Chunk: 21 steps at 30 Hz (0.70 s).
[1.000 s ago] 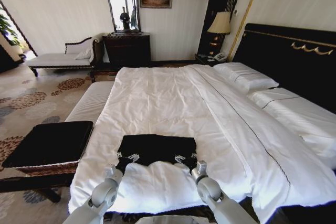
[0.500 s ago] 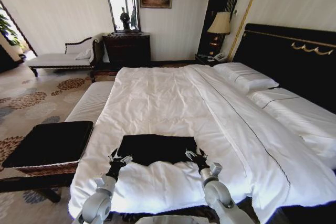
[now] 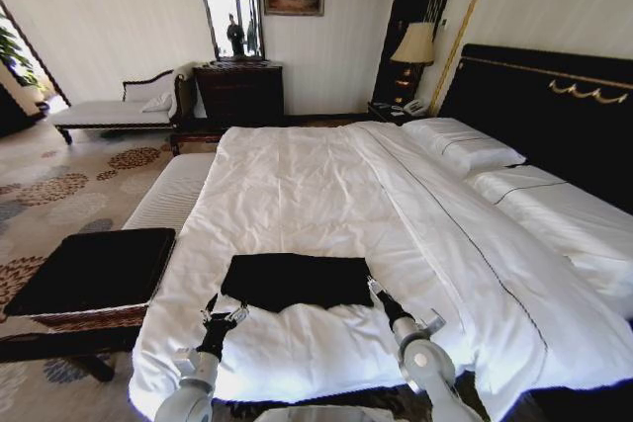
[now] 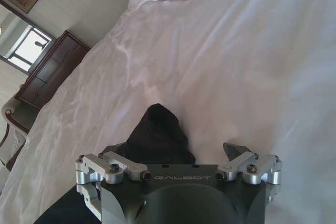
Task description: Fold the clothes on the bed and place them into the basket.
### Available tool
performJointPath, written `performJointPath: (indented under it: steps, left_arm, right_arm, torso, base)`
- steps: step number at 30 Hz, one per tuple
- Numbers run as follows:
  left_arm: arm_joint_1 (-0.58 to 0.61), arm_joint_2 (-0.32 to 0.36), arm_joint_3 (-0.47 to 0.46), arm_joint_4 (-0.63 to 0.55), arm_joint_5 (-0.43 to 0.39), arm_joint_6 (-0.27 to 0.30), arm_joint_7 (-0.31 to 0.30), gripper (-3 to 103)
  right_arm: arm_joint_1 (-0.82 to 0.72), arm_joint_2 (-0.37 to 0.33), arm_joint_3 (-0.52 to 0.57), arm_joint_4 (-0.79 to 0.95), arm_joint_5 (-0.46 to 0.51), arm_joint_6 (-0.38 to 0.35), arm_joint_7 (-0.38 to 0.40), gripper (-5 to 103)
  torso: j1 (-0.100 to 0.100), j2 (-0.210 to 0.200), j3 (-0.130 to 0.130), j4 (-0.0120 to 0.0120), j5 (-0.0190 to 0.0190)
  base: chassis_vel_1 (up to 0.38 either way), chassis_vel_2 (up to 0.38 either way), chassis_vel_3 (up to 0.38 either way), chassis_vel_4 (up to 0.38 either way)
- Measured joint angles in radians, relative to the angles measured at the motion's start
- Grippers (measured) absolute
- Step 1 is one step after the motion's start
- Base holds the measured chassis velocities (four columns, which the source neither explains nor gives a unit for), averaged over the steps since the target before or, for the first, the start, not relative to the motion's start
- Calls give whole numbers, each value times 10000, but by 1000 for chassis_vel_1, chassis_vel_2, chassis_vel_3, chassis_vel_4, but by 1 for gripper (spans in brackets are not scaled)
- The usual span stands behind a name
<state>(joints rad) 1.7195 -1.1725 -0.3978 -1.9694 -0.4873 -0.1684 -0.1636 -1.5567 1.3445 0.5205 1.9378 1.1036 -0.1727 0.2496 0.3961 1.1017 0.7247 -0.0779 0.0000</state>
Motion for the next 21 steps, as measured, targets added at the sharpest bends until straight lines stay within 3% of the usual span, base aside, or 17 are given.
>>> performJointPath:
  steps: [7,14,21]
  left_arm:
    - [45,9,153,-75,118,5,1,100]
    - [239,106,0,-304,122,78,-21,100]
    - [351,66,-70,-386,97,116,-37,100]
  right_arm:
    - [-581,364,-150,48,49,-83,-267,100]
    - [132,785,-563,-238,954,-192,-374,100]
    - [589,1082,-975,-697,998,-244,-339,100]
  torso:
    - [-1,0,0,-2,-1]
    - [0,0,1,2,0]
    - [0,0,1,1,-1]
  base:
    - [0,0,0,0]
    - [0,0,0,0]
    - [0,0,0,0]
